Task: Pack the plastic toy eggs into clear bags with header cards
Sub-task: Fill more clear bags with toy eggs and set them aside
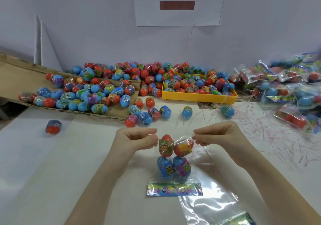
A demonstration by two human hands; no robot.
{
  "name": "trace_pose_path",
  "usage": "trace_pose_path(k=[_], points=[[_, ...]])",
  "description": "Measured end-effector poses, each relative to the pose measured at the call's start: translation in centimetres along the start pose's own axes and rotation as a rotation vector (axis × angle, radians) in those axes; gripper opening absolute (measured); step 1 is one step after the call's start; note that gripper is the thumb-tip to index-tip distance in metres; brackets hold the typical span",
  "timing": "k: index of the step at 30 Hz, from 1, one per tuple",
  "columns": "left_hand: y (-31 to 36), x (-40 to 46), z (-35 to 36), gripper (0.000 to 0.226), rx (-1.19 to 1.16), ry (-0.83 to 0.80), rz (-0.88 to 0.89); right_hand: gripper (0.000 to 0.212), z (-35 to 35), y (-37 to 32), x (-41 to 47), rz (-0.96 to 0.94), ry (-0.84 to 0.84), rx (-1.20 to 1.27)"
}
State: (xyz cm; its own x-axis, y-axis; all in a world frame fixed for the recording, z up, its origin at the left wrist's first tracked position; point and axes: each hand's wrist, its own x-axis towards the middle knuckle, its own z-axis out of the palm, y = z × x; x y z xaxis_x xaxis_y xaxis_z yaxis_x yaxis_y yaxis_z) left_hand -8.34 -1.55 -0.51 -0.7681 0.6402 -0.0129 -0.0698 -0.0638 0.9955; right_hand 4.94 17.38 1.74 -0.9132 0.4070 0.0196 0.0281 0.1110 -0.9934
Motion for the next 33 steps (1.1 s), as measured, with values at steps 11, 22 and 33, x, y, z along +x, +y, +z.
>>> trace_pose_path(k=[11, 22, 33], points=[[0.1, 0.2, -1.0, 0.020, 0.053, -0.132, 0.009, 0.039, 0.0, 0.5, 0.0, -0.131, -0.052, 0.023], [-0.1, 0.5, -1.4, 0.028, 0.017, -0.178, -0.020, 0.043, 0.1, 0.6, -0.1, -0.272, -0.063, -0.149], [-0.2, 0.5, -1.7, 0.027, 0.038, -0.219, 0.016, 0.046, 1.0, 1.0, -0.2, -0.400, 0.028, -0.308]])
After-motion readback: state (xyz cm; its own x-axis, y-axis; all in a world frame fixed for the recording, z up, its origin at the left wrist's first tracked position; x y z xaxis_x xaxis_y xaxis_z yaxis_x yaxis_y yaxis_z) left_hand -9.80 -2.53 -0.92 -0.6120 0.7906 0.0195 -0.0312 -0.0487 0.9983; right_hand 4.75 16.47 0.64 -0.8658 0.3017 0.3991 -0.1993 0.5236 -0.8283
